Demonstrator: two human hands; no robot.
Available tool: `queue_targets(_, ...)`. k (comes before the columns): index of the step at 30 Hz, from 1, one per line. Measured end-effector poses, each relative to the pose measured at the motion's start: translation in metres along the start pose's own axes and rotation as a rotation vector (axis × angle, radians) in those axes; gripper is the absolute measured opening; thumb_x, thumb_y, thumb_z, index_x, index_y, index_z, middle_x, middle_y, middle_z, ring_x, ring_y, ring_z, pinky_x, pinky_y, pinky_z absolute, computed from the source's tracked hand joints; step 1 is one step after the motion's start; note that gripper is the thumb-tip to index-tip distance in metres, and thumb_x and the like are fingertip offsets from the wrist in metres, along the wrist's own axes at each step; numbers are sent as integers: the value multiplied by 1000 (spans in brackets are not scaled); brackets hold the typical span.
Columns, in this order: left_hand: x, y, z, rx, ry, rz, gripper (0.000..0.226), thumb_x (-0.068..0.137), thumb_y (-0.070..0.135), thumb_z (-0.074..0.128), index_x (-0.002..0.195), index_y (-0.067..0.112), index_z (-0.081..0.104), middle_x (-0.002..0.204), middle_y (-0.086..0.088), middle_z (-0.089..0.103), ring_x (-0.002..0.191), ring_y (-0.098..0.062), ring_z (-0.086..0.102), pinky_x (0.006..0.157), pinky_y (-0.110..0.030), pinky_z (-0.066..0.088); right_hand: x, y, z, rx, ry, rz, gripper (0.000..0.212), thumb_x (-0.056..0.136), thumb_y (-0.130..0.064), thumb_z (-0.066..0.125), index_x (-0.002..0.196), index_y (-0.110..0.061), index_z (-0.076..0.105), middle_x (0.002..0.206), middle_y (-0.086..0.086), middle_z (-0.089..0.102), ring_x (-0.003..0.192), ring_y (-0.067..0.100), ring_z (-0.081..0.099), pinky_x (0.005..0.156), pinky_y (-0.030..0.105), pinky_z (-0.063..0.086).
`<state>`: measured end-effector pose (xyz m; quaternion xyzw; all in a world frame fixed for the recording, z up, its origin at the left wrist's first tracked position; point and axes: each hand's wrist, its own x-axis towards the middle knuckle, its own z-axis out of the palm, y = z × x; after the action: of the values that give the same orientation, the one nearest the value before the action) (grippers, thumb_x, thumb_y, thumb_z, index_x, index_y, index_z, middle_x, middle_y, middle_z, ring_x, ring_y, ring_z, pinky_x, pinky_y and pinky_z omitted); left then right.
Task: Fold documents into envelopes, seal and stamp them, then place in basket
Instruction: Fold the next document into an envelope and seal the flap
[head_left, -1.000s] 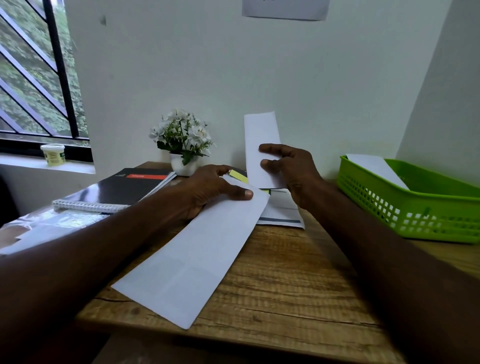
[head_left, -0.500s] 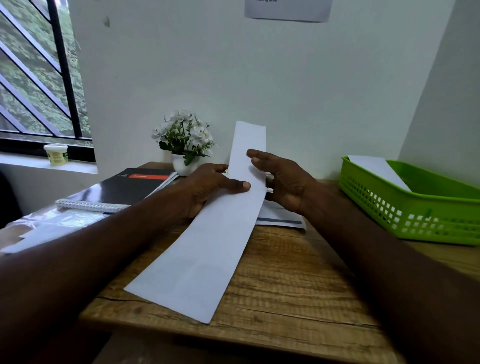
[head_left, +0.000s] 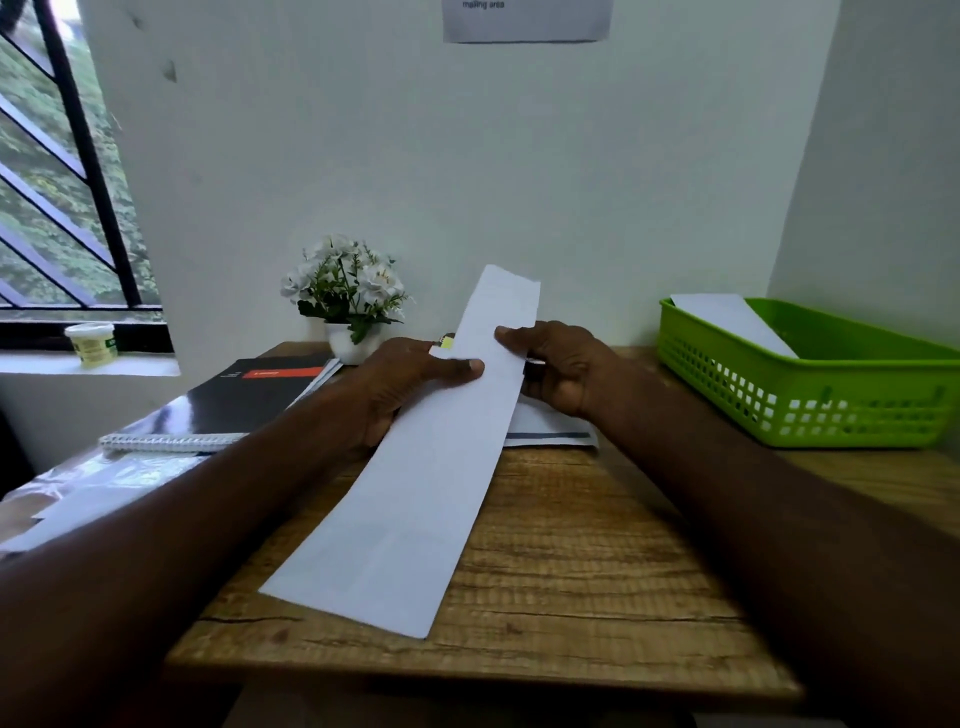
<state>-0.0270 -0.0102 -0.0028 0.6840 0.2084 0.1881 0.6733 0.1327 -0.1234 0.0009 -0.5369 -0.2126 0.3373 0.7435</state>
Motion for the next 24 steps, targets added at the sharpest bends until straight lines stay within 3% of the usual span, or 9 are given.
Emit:
queue_targets(5,-5,1,1,-36,-31,-52,40,84,14,80,119,-3,70,108,-22,76,84,-33,76,74,-43,63,0,0,-1,20,46,-6,36,83,1,79,118,1,69,117,17,74,86,27,73,68,35,65)
queue_targets(10,-3,1,0,-6,-6,-31,35,82,13,81,114,0,72,107,-22,76,83,-32,75,74,-42,62,-4,-3,-4,15,7,10,43,84,-23,81,123,-10,68,107,9,76,91,25,74,76,37,62)
queue_targets(14,-4,0,2,25,-2,-11,26,82,12,82,105,3,74,100,-19,78,75,-27,76,67,-36,61,-3,-5,-8,3,39,-34,35,85,-18,79,117,-9,68,107,9,74,91,25,73,72,34,60)
queue_targets(17,-3,-1,2,54,24,-12,30,81,13,83,107,2,74,100,-19,78,76,-28,76,71,-38,62,-1,-6,-12,-55,28,-20,30,82,-15,79,110,-11,68,103,8,73,86,25,73,73,33,60)
queue_targets(21,-4,-1,2,71,36,-9,34,80,13,84,110,0,74,102,-20,78,79,-31,75,77,-42,62,1,-6,-14,-123,-8,15,38,80,-20,81,116,-13,69,98,6,74,86,24,72,90,39,59)
queue_targets(24,-5,0,2,76,33,-14,37,79,14,85,111,-1,73,104,-22,77,86,-34,74,84,-48,62,3,-5,-15,-54,27,-33,45,81,-20,83,122,-7,68,107,11,75,93,27,74,86,41,62)
